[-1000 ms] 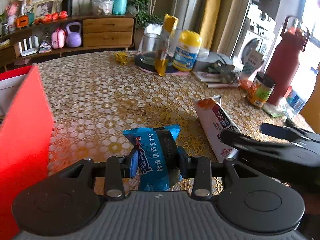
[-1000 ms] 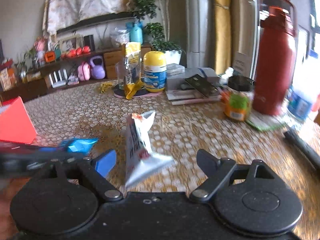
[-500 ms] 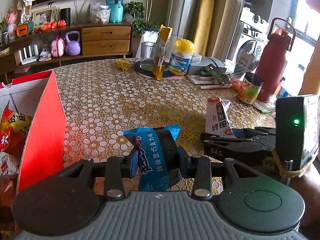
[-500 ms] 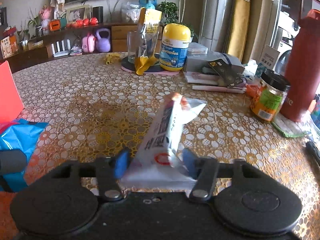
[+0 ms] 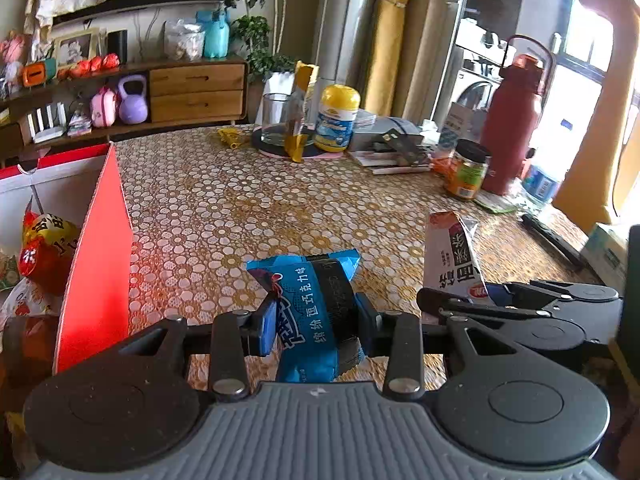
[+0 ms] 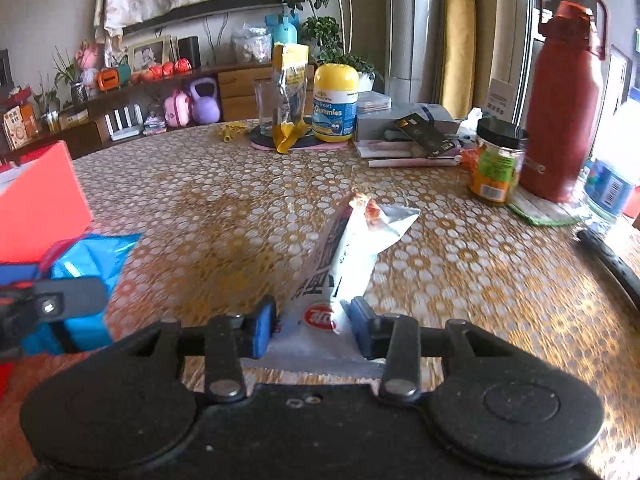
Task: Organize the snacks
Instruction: 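Carry the blue packet and white-and-red packet with both tools over the white box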
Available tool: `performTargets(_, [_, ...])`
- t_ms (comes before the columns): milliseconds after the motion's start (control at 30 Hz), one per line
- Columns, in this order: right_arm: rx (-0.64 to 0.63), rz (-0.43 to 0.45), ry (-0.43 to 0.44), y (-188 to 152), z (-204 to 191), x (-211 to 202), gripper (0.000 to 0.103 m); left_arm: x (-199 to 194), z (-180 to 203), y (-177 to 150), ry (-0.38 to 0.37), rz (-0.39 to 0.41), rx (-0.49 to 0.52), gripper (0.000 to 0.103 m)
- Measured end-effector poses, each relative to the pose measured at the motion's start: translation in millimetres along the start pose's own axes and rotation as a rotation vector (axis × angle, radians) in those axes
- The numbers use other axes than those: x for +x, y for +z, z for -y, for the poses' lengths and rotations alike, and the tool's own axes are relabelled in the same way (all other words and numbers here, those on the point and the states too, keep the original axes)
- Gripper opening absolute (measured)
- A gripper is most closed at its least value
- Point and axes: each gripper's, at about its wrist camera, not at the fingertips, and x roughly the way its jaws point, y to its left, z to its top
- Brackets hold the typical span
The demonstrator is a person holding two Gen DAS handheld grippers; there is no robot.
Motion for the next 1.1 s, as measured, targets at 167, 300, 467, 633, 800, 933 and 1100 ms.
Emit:
performTargets(167, [0.017, 0.019, 0.002, -14.3, -4.8, -31.3, 0.038, -20.6, 3.3, -13.1, -0.018, 0.018, 0.013, 0.038])
performTargets(300, [0.021, 0.031, 0.001, -26.5, -7.8, -54.7, 0.038, -38.0, 5.2, -24.6, -0.034, 0.034, 0.020, 0.038])
performTargets(467, [0.017, 0.048, 0.001, -38.4, -14.5, -80.5, 0.037, -58.0, 6.3, -36.9, -0.054, 0.053, 0.028, 0.038])
performTargets(633, [0.010, 0.064, 0.010, -48.2, -23.4, -100.5, 0.037, -73.0, 5.6, -45.2, -0.065, 0.069, 0.025, 0.038])
performTargets(800, [0.000, 0.070, 0.015, -56.2, -33.2, -114.2, 0.037, -85.7, 4.0, -48.8, -0.070, 0.090, 0.019, 0.038])
performTargets(933, [-0.011, 0.075, 0.019, -60.8, -39.9, -122.6, 0.036, -95.9, -0.1, -50.5, -0.072, 0.109, 0.011, 0.038])
performTargets(1100, [-0.022, 0.083, 0.035, -62.6, -49.9, -130.9, 0.036, -109.8, -8.0, -50.5, -0.064, 0.137, 0.003, 0.038])
